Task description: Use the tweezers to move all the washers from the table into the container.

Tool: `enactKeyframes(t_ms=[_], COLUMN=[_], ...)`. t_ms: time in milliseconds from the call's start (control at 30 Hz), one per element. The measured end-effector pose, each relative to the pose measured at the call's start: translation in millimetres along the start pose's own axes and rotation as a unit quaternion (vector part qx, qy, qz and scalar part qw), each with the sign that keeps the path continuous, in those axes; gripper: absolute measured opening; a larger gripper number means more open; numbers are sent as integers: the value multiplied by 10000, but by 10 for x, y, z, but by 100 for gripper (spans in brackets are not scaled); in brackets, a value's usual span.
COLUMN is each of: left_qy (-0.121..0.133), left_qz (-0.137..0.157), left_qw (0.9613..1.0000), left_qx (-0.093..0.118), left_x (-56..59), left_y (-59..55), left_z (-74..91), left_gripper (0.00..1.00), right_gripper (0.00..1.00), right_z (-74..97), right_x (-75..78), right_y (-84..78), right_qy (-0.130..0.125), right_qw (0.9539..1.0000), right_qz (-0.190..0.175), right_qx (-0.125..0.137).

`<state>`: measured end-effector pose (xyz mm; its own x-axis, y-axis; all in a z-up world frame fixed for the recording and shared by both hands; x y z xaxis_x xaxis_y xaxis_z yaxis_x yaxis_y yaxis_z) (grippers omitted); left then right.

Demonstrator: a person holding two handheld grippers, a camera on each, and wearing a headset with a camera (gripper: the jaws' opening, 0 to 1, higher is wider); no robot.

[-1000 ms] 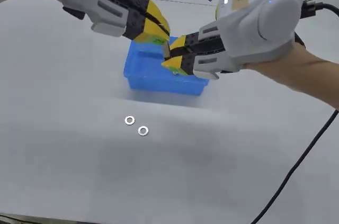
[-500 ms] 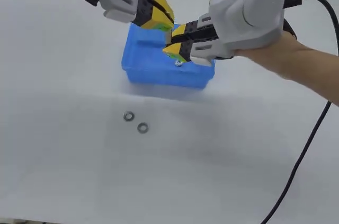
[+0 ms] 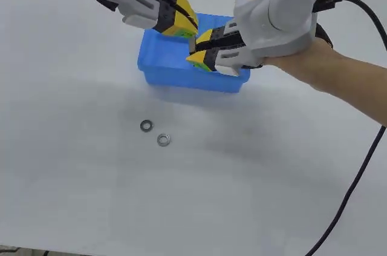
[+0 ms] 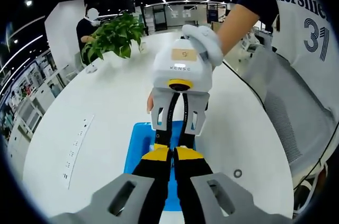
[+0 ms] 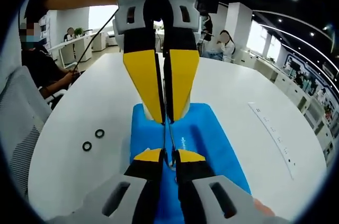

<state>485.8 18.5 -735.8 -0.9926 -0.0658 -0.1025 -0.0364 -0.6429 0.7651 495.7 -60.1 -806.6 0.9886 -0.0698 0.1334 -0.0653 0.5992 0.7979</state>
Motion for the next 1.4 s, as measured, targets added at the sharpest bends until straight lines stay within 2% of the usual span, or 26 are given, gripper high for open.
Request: enactKeyframes(t_ms=[200,400,733,833,1067,1400], left_qy=[13,27,115,141,151,31], left_qz=[-43,-111,-308,-329,-433,-310], left_qw=[10000,9999,9995,9994,9989,9995], left_qx=[-14,16,11,45,-21,-22], left_x=[6,46,139,215,440,750], left_y=[19,99,342,410,510,556], left_z=[4,57,256,342,466,583], left_gripper=[6,6,6,6,6,6], right_gripper=[12,13,14,14,14,14], right_z=[31,109,295,374,490,565], right_x=[13,-1,-25,-124,-338,-705], right_y=[16,72,275,364,496,619], right_qy=[-63,-122,-307,-348,-322,-165], right_qw=[10000,9999,9991,9987,9983,9978], right_qz=[16,69,217,278,402,536], right_qx=[2,37,176,236,265,340])
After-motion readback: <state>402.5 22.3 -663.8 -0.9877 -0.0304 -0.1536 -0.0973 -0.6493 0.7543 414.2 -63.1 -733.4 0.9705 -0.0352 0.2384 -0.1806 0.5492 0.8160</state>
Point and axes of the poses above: the centre of the closed fingertips' face, and the gripper's own axes: z roughly backward along the fingers, x roughly to its right, y roughly out of its top, the point moved 7 cm from there along z, roughly backward along the fingers, and after that the axes turned 1 degree about -y, right-handed, at the moved point
